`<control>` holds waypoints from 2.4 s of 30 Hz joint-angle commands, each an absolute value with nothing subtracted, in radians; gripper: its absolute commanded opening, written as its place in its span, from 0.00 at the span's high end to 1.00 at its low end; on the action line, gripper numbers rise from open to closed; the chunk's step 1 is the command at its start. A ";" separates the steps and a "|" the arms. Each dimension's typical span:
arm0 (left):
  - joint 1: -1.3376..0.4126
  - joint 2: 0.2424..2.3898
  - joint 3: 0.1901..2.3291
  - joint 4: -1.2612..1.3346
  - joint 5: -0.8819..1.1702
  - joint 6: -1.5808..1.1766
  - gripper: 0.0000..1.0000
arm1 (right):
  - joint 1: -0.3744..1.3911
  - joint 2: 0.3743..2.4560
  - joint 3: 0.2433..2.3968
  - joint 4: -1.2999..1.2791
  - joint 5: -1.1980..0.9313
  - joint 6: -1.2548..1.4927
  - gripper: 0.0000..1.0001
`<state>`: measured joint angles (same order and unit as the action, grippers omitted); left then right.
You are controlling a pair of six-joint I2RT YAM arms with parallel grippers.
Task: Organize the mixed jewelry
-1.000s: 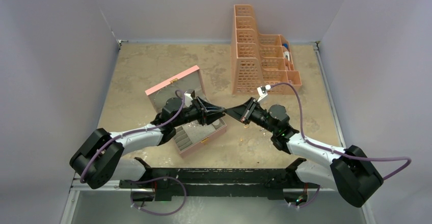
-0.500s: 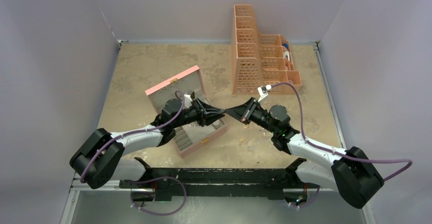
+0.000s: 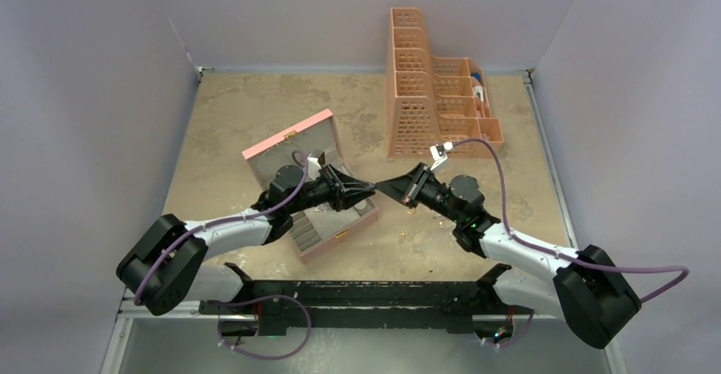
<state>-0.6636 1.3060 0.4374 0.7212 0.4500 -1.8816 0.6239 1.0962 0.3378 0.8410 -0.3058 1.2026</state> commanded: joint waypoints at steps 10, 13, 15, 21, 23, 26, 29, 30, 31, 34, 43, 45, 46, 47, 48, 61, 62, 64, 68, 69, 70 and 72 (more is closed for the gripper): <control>-0.669 1.196 0.509 0.348 0.429 -1.551 0.86 | 0.628 0.898 0.389 0.567 -0.061 1.261 0.67; -0.669 1.167 0.539 0.205 0.422 -1.446 0.86 | 0.627 0.865 0.400 0.494 -0.004 1.265 0.59; -0.669 1.148 0.577 0.084 0.413 -1.365 0.86 | 0.628 0.868 0.410 0.466 0.013 1.255 0.58; -0.675 1.108 0.743 -0.310 0.346 -1.134 0.86 | 0.627 0.905 0.393 0.462 0.002 1.244 0.58; -0.680 1.100 0.794 -0.416 0.303 -1.071 0.86 | 0.628 0.914 0.381 0.480 0.002 1.236 0.58; -0.680 1.118 0.898 -0.585 0.244 -0.967 0.86 | 0.627 0.930 0.374 0.484 0.002 1.214 0.58; -0.680 1.169 1.023 -0.743 0.195 -0.840 0.86 | 0.627 0.945 0.372 0.467 0.002 1.177 0.59; -0.680 1.191 1.063 -0.790 0.188 -0.793 0.86 | 0.627 0.945 0.369 0.460 0.002 1.167 0.59; -0.680 1.213 1.106 -0.845 0.170 -0.757 0.86 | 0.627 0.941 0.363 0.453 0.002 1.162 0.59; -0.680 1.272 1.177 -0.922 0.150 -0.648 0.86 | 0.627 0.918 0.332 0.437 0.023 1.150 0.60; -0.680 1.396 1.239 -0.978 0.143 -0.532 0.85 | 0.628 0.880 0.224 0.446 0.003 1.131 0.60; -0.680 1.416 1.253 -0.982 0.144 -0.523 0.85 | 0.628 0.896 0.199 0.482 -0.016 1.118 0.61; -0.680 1.425 1.257 -0.984 0.147 -0.517 0.85 | 0.629 0.911 0.192 0.500 -0.033 1.105 0.61; -0.680 1.434 1.261 -0.988 0.148 -0.514 0.85 | 0.629 0.926 0.187 0.510 -0.052 1.093 0.61; -0.680 1.443 1.264 -0.995 0.150 -0.510 0.85 | 0.629 0.948 0.184 0.516 -0.067 1.084 0.61; -0.680 1.485 1.262 -1.085 0.113 -0.473 0.85 | 0.630 1.093 0.124 0.684 -0.251 1.021 0.59; -0.680 1.488 1.263 -1.083 0.120 -0.469 0.85 | 0.629 1.111 0.129 0.687 -0.256 1.015 0.59; -0.680 1.498 1.263 -1.082 0.138 -0.460 0.85 | 0.630 1.151 0.137 0.700 -0.265 1.013 0.59; -0.680 1.521 1.252 -1.089 0.145 -0.444 0.86 | 0.629 1.202 0.142 0.727 -0.271 1.019 0.59; -0.680 1.520 1.249 -1.090 0.150 -0.442 0.86 | 0.629 1.211 0.143 0.729 -0.271 1.020 0.59; -0.680 1.518 1.244 -1.088 0.155 -0.440 0.86 | 0.629 1.218 0.144 0.729 -0.272 1.020 0.60; -0.680 1.514 1.238 -1.085 0.154 -0.434 0.86 | 0.629 1.227 0.143 0.741 -0.274 1.021 0.60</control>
